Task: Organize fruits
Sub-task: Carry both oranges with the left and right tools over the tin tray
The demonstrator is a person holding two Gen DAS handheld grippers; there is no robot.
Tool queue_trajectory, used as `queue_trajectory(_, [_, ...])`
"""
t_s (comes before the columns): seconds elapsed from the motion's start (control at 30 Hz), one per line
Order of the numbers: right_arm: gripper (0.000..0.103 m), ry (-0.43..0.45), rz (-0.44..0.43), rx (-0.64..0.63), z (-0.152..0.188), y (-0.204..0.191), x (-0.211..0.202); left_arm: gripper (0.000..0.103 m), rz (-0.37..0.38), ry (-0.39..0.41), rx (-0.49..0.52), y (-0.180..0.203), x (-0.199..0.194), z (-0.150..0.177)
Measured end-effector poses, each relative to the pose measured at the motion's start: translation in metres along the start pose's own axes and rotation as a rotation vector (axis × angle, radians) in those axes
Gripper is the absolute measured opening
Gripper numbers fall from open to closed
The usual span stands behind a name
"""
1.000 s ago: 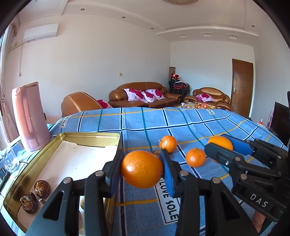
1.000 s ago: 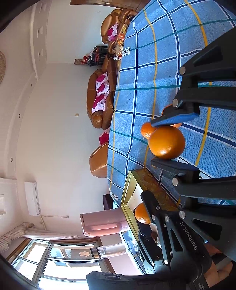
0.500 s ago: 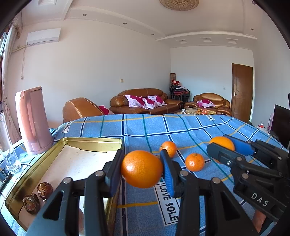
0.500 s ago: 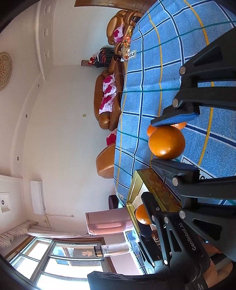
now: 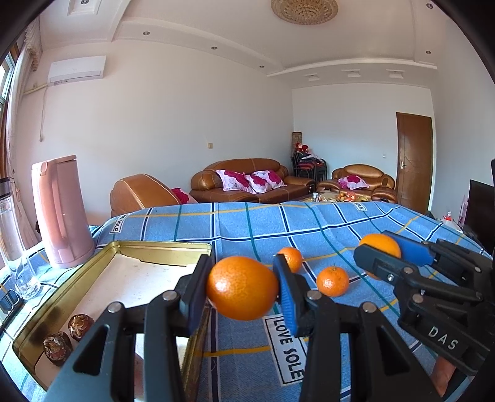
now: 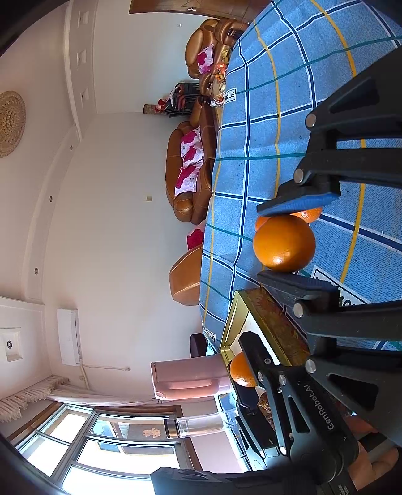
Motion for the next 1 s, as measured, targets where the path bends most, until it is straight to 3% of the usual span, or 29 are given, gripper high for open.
queue_trajectory(1.0, [0.038,0.018,-0.051,-0.072,-0.005,-0.032,-0.006,0.043,-0.022,-0.014,-0.012,-0.016,-0.008,-0.001])
Point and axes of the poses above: each gripper's, at about its wrist camera, not at the fingertips, and x roughly the way its jaws point, y to its right, z to its underside, the point moved 1 cm from there along x, roughly the way its jaws point, and after that the axes turned 9 degrees about -x, right-handed, at the moved point
